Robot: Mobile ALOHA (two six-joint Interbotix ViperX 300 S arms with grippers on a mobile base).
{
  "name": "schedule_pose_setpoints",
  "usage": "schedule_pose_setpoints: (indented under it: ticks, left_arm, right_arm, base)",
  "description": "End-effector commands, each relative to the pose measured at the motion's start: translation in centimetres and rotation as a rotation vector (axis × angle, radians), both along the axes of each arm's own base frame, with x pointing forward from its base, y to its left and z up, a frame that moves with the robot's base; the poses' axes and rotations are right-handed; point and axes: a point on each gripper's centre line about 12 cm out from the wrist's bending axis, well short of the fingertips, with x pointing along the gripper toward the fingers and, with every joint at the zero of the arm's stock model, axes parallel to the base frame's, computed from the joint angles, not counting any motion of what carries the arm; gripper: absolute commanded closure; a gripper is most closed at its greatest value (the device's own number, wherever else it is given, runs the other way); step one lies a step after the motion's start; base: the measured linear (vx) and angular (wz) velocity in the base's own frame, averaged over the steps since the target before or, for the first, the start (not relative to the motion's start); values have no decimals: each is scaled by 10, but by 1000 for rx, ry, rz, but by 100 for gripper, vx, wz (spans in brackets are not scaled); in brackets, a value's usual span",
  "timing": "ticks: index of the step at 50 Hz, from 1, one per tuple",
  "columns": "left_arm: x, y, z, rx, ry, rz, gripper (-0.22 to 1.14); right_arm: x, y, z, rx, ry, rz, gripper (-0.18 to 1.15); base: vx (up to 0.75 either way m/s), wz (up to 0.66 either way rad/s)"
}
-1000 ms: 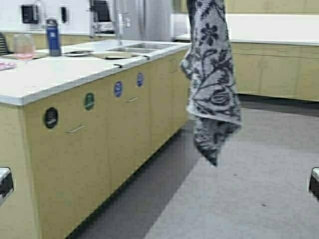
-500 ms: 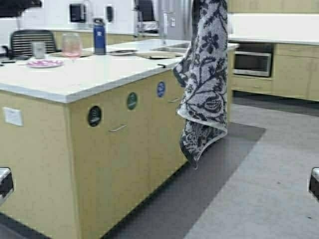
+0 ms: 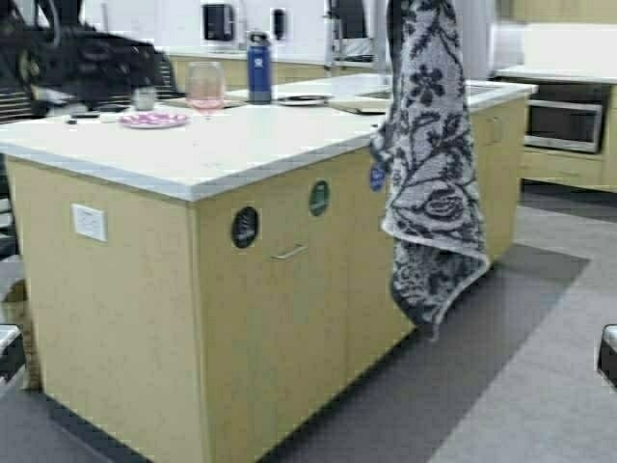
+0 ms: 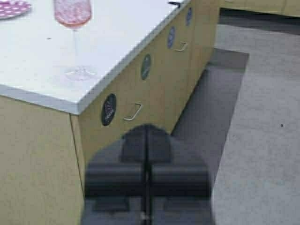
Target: Get the cloth and wipe up the spill under the wine glass
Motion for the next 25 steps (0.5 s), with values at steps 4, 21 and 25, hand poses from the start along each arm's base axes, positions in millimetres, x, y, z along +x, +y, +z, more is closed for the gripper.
schedule_pose_setpoints:
  ticks: [4, 21, 25]
  left_arm:
    - [4, -4, -18, -17, -10, -13, 89]
    - [1, -11, -50, -34, 0, -39, 85]
    - [2, -12, -51, -40, -16, -42, 80]
  right_arm:
    - [0, 1, 16, 31, -53, 4, 91]
    - [-1, 1, 19, 39, -66, 4, 91]
    - [-1, 1, 19, 40, -69, 5, 91]
  base:
    - [21, 22]
    - [23, 14]
    - [26, -1]
